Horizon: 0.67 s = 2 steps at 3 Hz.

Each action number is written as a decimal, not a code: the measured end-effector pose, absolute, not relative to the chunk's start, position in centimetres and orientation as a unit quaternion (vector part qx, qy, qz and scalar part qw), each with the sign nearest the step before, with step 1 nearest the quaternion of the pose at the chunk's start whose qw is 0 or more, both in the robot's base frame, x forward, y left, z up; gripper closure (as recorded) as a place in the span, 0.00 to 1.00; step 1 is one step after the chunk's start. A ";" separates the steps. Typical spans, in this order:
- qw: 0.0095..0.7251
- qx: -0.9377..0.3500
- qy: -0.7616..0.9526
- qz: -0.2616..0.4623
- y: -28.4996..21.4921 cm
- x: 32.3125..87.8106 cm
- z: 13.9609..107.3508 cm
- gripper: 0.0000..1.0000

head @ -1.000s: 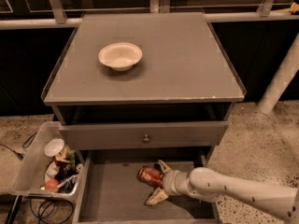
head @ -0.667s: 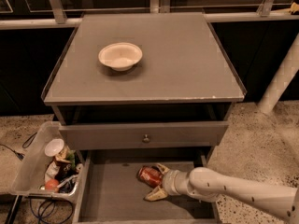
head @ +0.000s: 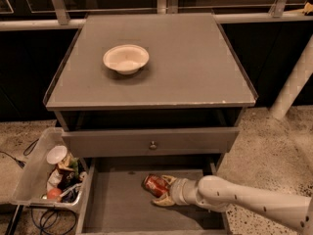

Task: Pick coke can from middle drawer and place on counter

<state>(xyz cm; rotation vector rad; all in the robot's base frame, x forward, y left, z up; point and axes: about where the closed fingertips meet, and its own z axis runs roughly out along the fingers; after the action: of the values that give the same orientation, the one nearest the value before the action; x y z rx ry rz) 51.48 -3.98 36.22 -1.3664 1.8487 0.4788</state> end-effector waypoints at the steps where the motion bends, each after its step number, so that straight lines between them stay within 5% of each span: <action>1: 0.386 -0.536 0.727 0.188 -4.0 51.5 36.3 0.89; 2: 0.394 -0.532 0.727 0.184 -5.1 51.1 37.9 1.00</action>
Offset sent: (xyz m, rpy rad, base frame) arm -0.0091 -0.0304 0.0405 0.0144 -0.0373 -0.0376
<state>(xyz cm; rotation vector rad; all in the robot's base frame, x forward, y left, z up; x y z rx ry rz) 51.07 -5.06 37.85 -1.3481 1.8429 0.4676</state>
